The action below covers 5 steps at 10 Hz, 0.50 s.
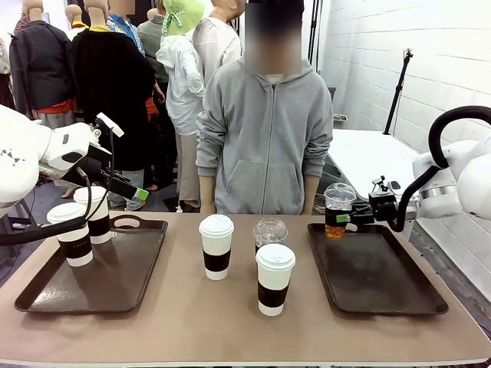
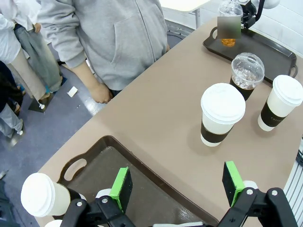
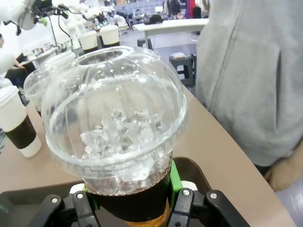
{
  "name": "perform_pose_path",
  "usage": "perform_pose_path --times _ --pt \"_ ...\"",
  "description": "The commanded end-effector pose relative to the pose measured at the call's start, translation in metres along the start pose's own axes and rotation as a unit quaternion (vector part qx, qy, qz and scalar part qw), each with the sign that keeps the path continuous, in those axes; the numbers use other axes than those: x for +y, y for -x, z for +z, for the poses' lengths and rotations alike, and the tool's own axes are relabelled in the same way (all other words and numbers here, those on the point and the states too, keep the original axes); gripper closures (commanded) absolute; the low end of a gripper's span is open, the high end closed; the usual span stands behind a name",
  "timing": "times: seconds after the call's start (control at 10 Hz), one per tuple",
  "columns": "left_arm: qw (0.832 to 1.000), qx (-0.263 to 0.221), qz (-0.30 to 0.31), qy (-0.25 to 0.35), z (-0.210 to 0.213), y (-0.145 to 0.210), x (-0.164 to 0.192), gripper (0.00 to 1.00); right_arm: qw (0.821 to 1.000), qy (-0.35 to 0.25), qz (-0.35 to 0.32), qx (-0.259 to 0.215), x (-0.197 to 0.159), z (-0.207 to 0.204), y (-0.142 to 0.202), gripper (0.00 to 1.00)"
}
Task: Distribute the coffee onto the tray.
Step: Pick up one iced Americano and place it on the right Handle tray.
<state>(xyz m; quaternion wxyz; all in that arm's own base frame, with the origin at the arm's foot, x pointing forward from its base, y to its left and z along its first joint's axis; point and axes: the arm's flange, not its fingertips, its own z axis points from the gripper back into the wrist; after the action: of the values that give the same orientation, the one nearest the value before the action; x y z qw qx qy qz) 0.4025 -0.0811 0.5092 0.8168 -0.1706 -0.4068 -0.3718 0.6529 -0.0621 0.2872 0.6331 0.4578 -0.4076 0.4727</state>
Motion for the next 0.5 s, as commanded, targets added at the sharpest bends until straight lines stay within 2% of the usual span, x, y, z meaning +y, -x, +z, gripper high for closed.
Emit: perform_pose_path --times 0.0,0.4 --pt "1.000 0.000 0.002 0.002 -0.001 0.002 0.002 0.00 1.000 0.004 0.005 0.001 0.001 0.007 0.003 0.36" --pt "1.000 0.000 0.002 0.002 -0.001 0.002 0.002 0.00 0.999 0.019 0.037 0.003 -0.001 0.028 0.025 0.36"
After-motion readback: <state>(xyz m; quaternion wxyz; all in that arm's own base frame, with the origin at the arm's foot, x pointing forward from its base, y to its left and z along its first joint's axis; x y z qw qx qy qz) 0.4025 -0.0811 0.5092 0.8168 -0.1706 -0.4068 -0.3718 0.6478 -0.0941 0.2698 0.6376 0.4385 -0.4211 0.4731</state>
